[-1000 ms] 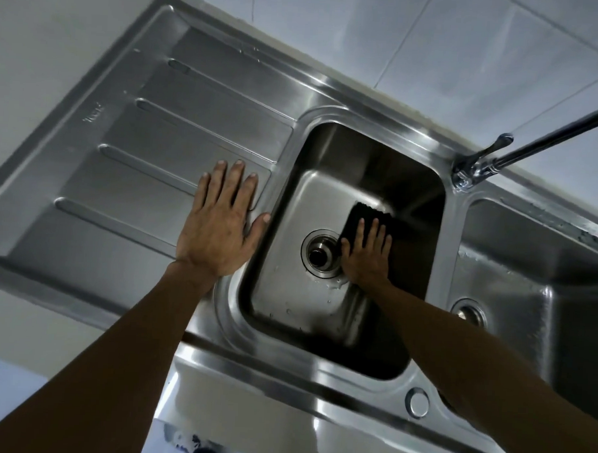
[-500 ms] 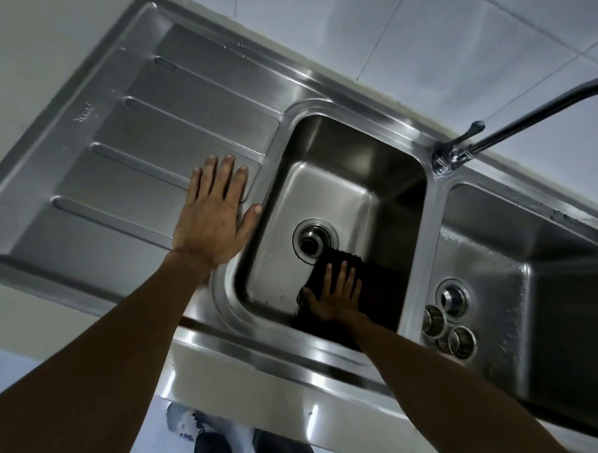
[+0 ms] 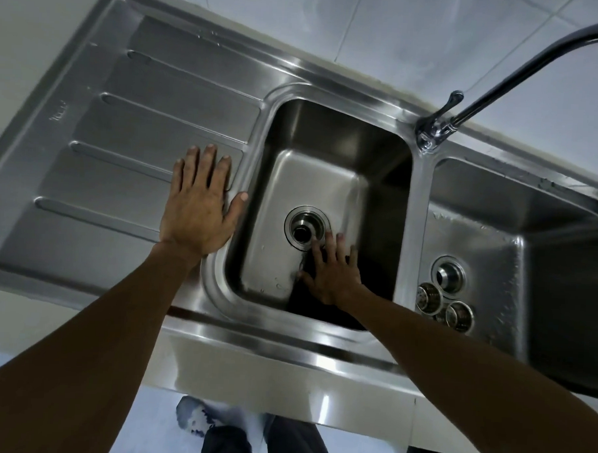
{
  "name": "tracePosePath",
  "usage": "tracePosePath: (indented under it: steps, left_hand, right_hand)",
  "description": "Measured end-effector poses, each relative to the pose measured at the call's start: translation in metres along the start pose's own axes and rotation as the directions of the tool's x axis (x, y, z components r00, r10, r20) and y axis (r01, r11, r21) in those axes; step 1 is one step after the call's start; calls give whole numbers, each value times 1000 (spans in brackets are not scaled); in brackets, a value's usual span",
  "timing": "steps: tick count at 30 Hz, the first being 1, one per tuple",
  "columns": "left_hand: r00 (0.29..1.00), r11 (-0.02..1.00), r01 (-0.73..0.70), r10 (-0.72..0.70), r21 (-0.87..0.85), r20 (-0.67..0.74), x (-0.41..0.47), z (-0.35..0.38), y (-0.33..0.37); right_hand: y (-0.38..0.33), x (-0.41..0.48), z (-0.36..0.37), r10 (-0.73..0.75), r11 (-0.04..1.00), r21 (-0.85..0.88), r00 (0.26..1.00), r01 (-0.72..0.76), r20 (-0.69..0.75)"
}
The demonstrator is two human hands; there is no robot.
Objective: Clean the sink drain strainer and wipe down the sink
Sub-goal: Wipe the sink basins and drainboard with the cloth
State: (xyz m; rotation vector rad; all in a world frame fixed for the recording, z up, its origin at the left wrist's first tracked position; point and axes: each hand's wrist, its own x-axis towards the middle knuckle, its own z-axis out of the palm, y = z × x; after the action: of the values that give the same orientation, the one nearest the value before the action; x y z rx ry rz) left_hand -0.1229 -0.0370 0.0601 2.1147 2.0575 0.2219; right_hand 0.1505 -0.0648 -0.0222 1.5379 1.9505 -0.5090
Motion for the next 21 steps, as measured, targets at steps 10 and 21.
tracePosePath:
  steps: [10,21]
  left_hand:
    - [1000,999,-2,3,39,-17,1,4,0]
    - [999,996,-2,6,85,-43,2,10,0]
  right_hand:
    - [24,12,51,-126,989,-86,987,118,-97]
    - [-9,35,58,-369,929,-114,867,351,-334]
